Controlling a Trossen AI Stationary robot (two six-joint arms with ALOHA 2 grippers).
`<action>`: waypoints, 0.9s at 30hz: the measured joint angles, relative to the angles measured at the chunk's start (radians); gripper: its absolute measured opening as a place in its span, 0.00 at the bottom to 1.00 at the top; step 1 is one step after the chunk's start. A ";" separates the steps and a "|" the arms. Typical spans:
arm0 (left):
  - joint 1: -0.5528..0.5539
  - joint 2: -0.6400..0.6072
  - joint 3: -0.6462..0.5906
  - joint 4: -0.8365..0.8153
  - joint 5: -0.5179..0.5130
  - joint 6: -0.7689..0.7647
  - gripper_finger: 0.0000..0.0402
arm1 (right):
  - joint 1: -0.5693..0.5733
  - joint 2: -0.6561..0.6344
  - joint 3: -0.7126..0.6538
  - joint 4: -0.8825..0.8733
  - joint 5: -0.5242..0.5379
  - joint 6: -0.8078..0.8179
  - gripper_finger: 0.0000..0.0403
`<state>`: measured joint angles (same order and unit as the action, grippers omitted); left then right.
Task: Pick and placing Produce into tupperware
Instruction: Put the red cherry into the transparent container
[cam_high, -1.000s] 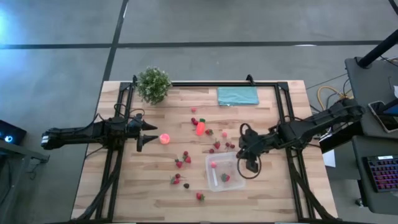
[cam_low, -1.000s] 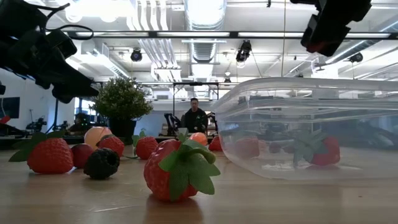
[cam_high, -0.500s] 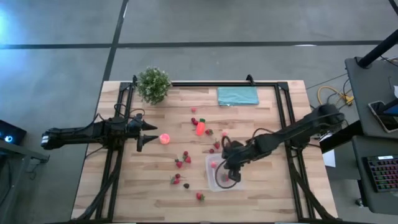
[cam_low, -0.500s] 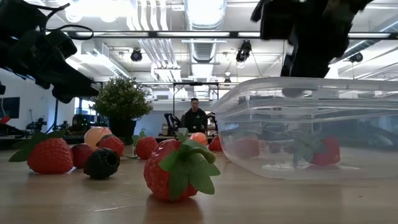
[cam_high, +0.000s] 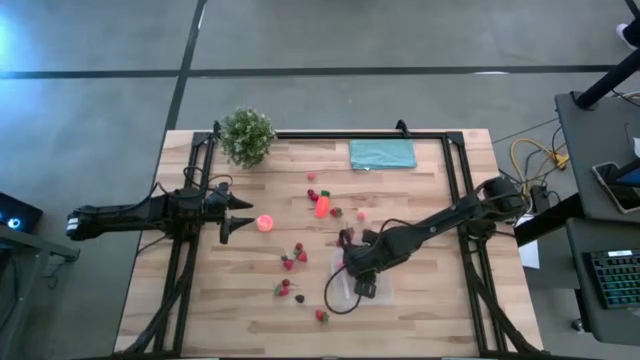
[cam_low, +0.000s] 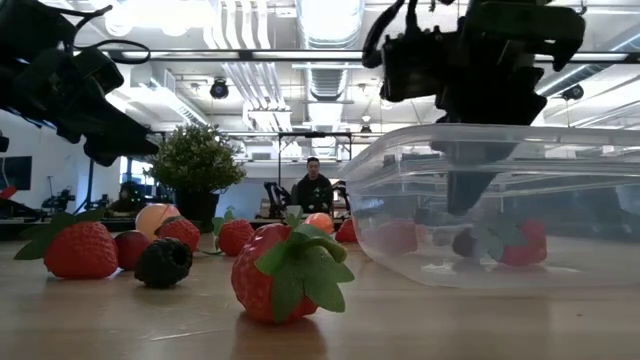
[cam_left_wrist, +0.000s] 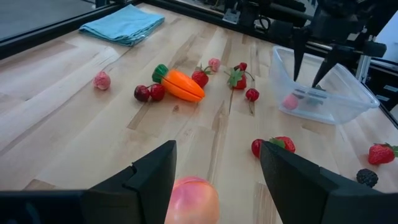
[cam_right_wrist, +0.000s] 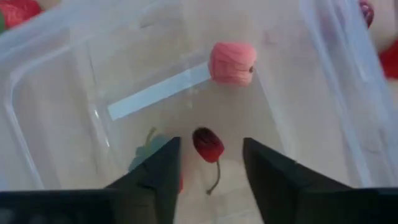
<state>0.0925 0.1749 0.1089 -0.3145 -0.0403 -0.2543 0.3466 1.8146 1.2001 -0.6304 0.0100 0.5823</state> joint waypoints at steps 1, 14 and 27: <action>0.000 -0.001 0.000 0.000 0.000 0.000 0.54 | 0.000 0.001 0.014 -0.014 0.015 -0.002 0.45; 0.000 0.000 0.000 0.000 0.000 0.000 0.54 | -0.143 -0.203 0.166 -0.312 0.224 -0.067 0.61; 0.000 -0.001 0.000 0.000 0.000 0.000 0.54 | -0.325 -0.289 -0.094 -0.345 0.121 -0.274 0.57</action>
<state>0.0925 0.1744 0.1089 -0.3147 -0.0406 -0.2543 0.0212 1.5257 1.1059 -0.9752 0.1307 0.3087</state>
